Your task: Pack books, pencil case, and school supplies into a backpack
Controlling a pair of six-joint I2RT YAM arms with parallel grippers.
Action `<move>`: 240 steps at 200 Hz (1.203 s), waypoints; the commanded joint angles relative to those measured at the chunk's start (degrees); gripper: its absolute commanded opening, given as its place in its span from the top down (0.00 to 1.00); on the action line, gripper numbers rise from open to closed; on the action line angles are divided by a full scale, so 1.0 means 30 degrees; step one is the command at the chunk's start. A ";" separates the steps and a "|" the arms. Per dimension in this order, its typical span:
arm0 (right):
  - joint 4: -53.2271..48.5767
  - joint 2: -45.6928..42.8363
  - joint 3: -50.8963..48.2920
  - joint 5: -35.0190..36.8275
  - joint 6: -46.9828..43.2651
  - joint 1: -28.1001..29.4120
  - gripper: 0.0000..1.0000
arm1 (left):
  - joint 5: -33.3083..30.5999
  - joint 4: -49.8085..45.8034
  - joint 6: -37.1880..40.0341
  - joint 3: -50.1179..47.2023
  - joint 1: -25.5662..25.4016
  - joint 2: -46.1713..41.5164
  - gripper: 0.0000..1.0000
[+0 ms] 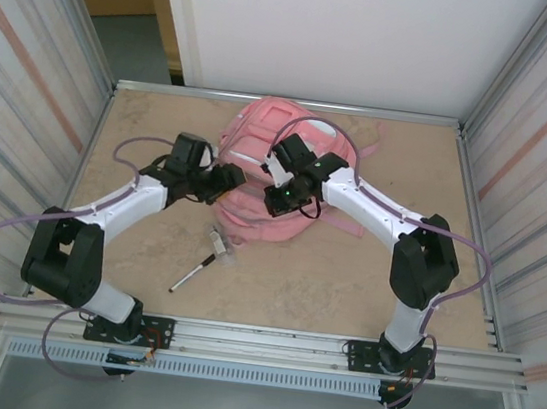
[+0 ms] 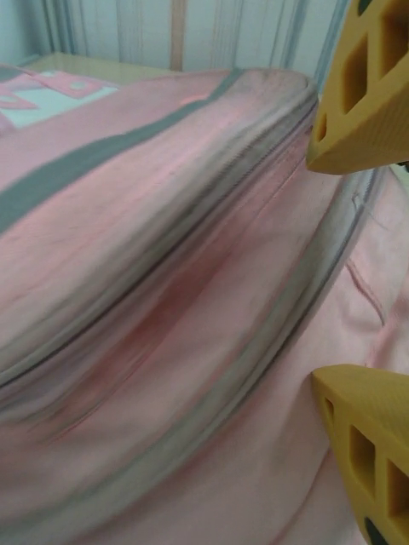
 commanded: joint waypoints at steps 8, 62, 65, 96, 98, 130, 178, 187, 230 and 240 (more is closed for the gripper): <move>0.0772 -0.0132 0.0848 -0.1987 0.0386 0.0540 1.00 | -0.2433 0.0273 -0.1206 0.0712 -0.0611 0.0290 0.39; 0.0331 -0.0606 -0.0367 -0.0251 0.0307 0.0368 1.00 | -0.4068 0.0683 -0.1074 0.0698 -0.0483 0.0587 1.00; 0.0222 -0.0658 -0.0541 -0.0028 0.0196 0.0280 1.00 | -0.3979 0.0624 -0.0980 0.0733 -0.0364 0.0543 1.00; -0.0494 -0.1789 -0.2866 0.2527 -0.0492 -0.1731 0.98 | -0.2151 0.0047 0.0427 0.1533 0.0949 0.0311 1.00; -0.0508 -0.1850 -0.2987 0.2656 -0.0521 -0.1825 0.98 | -0.1961 0.0012 0.0471 0.1570 0.1025 0.0323 1.00; -0.0287 -0.2366 -0.4695 0.5311 -0.0747 -0.4806 0.96 | 0.1023 -0.0463 0.1647 0.2388 0.2339 0.0596 1.00; 0.1149 0.0074 -0.2932 0.6095 -0.0657 -0.7960 0.84 | 0.3093 -0.2364 0.4194 0.3323 0.2694 0.2108 1.00; 0.1448 0.0536 -0.2532 0.5811 -0.0678 -0.8263 0.81 | 0.3321 -0.2301 0.4420 0.3166 0.2700 0.2227 1.00; 0.1441 0.0190 -0.2555 0.6508 -0.0843 -0.8643 0.63 | 0.4300 -0.2063 0.4647 0.3003 0.2562 0.2054 1.00; 0.1565 -0.0583 -0.3124 0.6483 -0.0812 -0.8575 0.62 | 0.4244 -0.1996 0.4450 0.2976 0.2487 0.1863 1.00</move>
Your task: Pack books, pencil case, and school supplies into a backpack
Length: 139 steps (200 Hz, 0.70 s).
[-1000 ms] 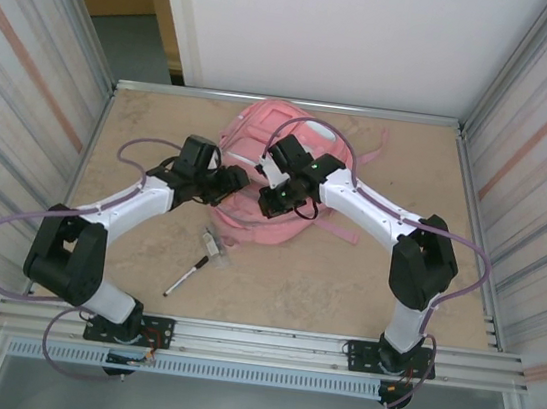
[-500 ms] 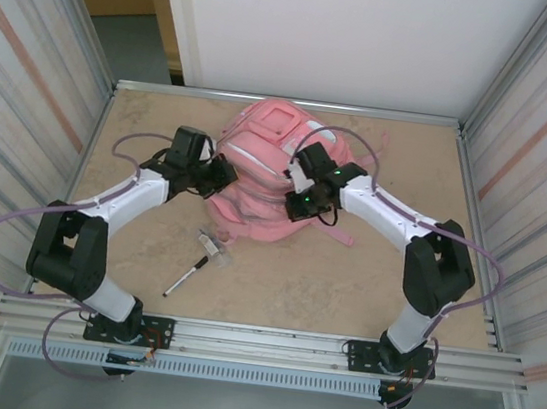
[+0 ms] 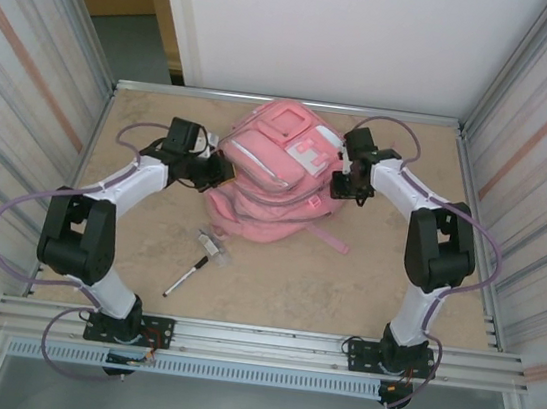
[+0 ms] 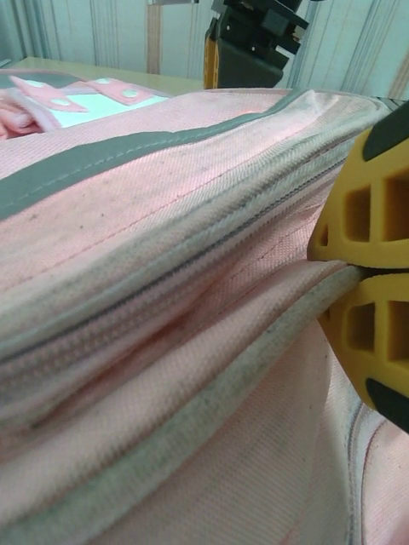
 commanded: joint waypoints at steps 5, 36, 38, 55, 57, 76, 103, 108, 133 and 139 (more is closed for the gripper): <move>-0.0126 -0.1849 -0.0856 0.1617 -0.0148 -0.0156 0.61 | 0.0962 -0.0205 0.0727 0.0086 0.0002 -0.0942 1.00; 0.3333 -0.5587 -0.4082 -0.2833 -0.0476 0.0425 0.54 | 0.0710 0.0263 0.0078 -0.0390 -0.0435 -0.1780 1.00; 0.3619 -0.5840 -0.4263 -0.3239 -0.0611 0.0497 0.54 | 0.0690 0.0281 0.0076 -0.0424 -0.0448 -0.1831 1.00; 0.5264 -0.6955 -0.5466 -0.6158 -0.3040 0.1401 0.54 | 0.0932 0.0632 -0.0291 -0.0744 -0.0537 -0.1994 1.00; 0.5405 -0.7017 -0.5553 -0.6252 -0.3354 0.1635 0.54 | 0.1001 0.0651 -0.0346 -0.0755 -0.0525 -0.2031 1.00; 0.6217 -0.7067 -0.6088 -0.7054 -0.6222 0.2993 0.53 | 0.1634 0.0673 -0.0627 -0.0872 -0.0537 -0.2081 1.00; 0.6481 -0.5596 -0.5611 -0.8878 -0.8546 0.3000 0.52 | 0.1796 0.0658 -0.0781 -0.0989 -0.0546 -0.2236 1.00; 0.6502 -0.5261 -0.5364 -0.8988 -0.8501 0.2905 0.52 | 0.1822 0.0658 -0.0830 -0.0944 -0.0549 -0.2229 1.00; 0.5671 -0.3381 -0.3833 -1.0614 -0.8343 0.2596 0.51 | 0.2177 0.0948 -0.1220 -0.1038 -0.0587 -0.2279 1.00; 0.5726 -0.3122 -0.3713 -1.0709 -0.8351 0.2675 0.50 | 0.2177 0.0977 -0.1253 -0.1079 -0.0605 -0.2262 1.00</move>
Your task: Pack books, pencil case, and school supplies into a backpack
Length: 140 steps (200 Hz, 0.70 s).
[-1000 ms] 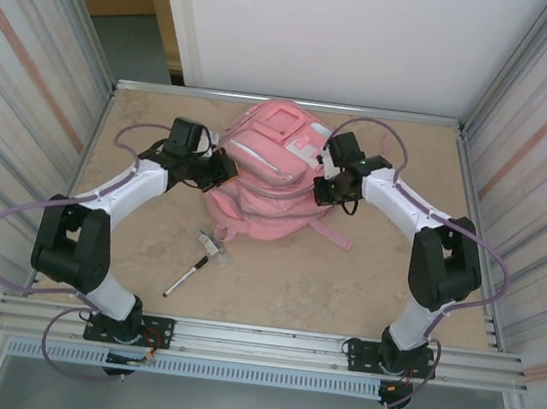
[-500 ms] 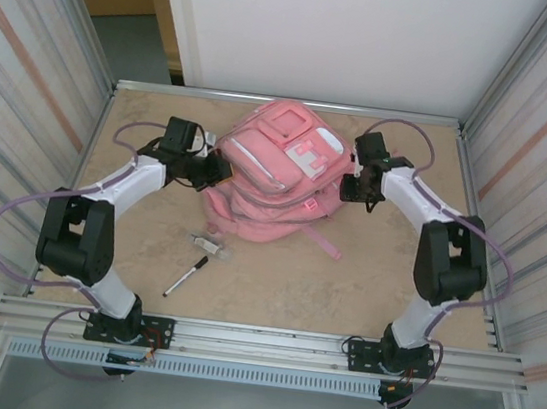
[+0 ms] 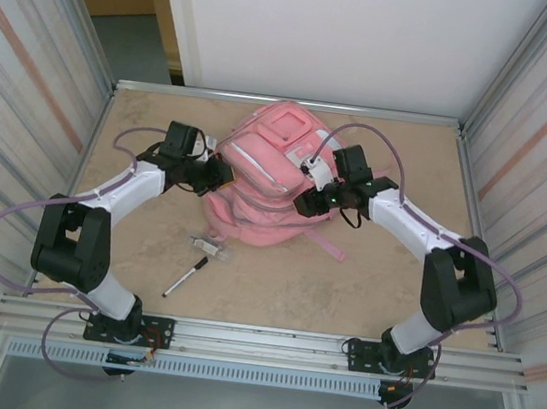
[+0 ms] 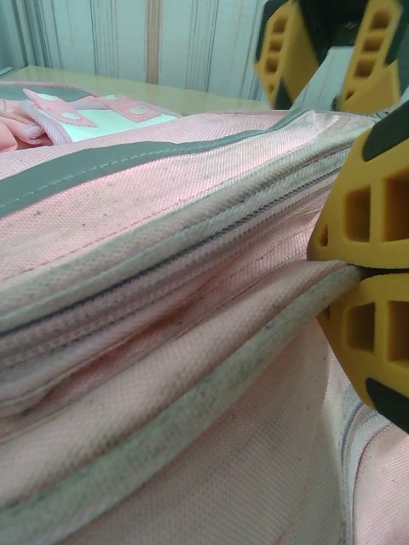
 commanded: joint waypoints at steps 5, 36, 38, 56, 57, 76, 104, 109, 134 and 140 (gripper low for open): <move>-0.0047 0.1339 0.1318 -0.2143 -0.1258 -0.0097 0.49 | 0.1984 0.0739 -0.0312 -0.0131 -0.0252 -0.1176 1.00; 0.0762 0.1812 0.1654 -0.2453 -0.1445 -0.0022 0.45 | 0.2354 0.0736 -0.0325 -0.0091 -0.0246 -0.1114 1.00; 0.0716 0.1861 0.1731 -0.2449 -0.1505 -0.0022 0.45 | 0.2354 0.0735 -0.0314 -0.0090 -0.0250 -0.1118 1.00; 0.0256 0.2291 0.2472 -0.2070 -0.1974 -0.0051 0.41 | 0.2309 0.0710 -0.0225 -0.0060 -0.0248 -0.1015 1.00; 0.0229 0.2314 0.2500 -0.2098 -0.1999 -0.0066 0.41 | 0.2302 0.0703 -0.0229 -0.0060 -0.0245 -0.0999 1.00; 0.0056 0.2639 0.2955 -0.2671 -0.2199 -0.0053 0.41 | 0.2652 0.0901 -0.0348 -0.0031 -0.0250 -0.0780 1.00; -0.0726 0.3048 0.3539 -0.3241 -0.2236 0.0173 0.45 | 0.2588 0.1022 -0.0291 -0.0009 -0.0250 -0.0519 1.00; -0.0753 0.3022 0.3463 -0.3303 -0.2222 0.0208 0.47 | 0.2614 0.1066 -0.0323 0.0015 -0.0259 -0.0466 1.00; -0.1148 0.2738 0.3411 -0.4019 -0.1858 0.0430 0.56 | 0.2751 0.1266 -0.0460 -0.0030 -0.0300 -0.0271 1.00; -0.1216 0.2560 0.3385 -0.4033 -0.1770 0.0497 0.59 | 0.2678 0.1252 -0.0395 -0.0055 -0.0300 -0.0232 1.00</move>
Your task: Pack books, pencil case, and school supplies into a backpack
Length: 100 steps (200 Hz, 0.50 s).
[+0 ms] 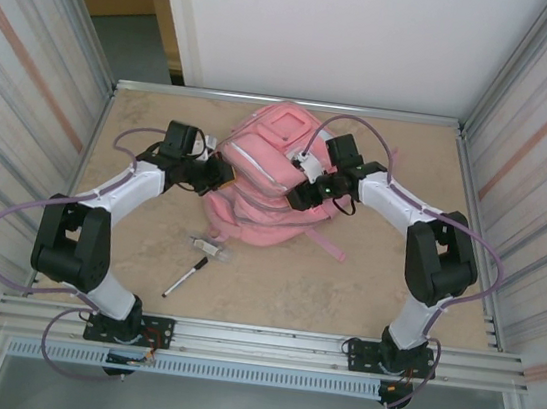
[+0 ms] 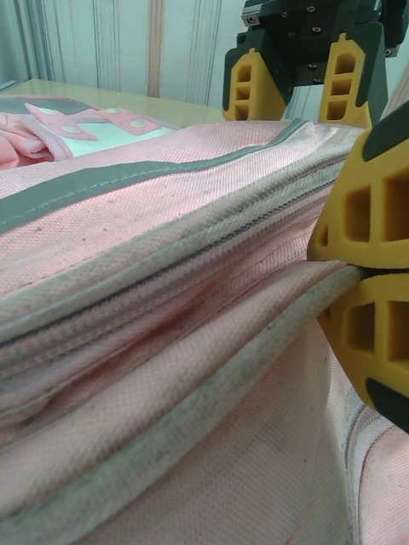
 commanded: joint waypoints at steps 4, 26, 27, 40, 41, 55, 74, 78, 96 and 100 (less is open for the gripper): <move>-0.0063 -0.0354 0.0681 -0.1568 -0.0132 0.0581 0.60 | 0.2206 0.0857 0.0072 -0.0016 -0.0337 -0.0228 1.00; -0.0183 -0.1135 0.0384 -0.1944 0.0091 0.0688 0.67 | 0.2400 0.0982 -0.0037 0.0093 -0.0337 0.0130 1.00; -0.0177 -0.1164 0.0372 -0.1972 0.0091 0.0681 0.67 | 0.2422 0.0990 -0.0052 0.0093 -0.0337 0.0127 1.00; -0.0219 -0.1454 0.0323 -0.2289 0.0092 0.0646 0.72 | 0.2375 0.1091 -0.0052 0.0072 -0.0337 0.0182 1.00; -0.0239 -0.1456 0.0341 -0.2291 0.0092 0.0660 0.72 | 0.2351 0.1088 -0.0045 0.0083 -0.0337 0.0182 1.00; -0.0494 -0.1527 0.0462 -0.2394 0.0184 0.0629 0.79 | 0.2152 0.1101 -0.0002 0.0048 -0.0329 0.0291 1.00; -0.0393 -0.1574 0.0448 -0.2520 0.0750 0.0645 0.88 | 0.2302 0.1308 -0.0229 0.0011 -0.0336 0.0451 1.00; -0.0342 -0.1549 0.0427 -0.2527 0.0908 0.0666 0.90 | 0.2321 0.1345 -0.0269 -0.0022 -0.0337 0.0447 1.00; -0.0258 -0.1502 0.0552 -0.2638 0.1842 0.0659 1.00 | 0.2061 0.1409 -0.0261 -0.0173 -0.0322 0.0406 1.00; -0.0291 -0.1516 0.0578 -0.2691 0.2082 0.0670 1.00 | 0.1964 0.1414 -0.0286 -0.0200 -0.0336 0.0416 1.00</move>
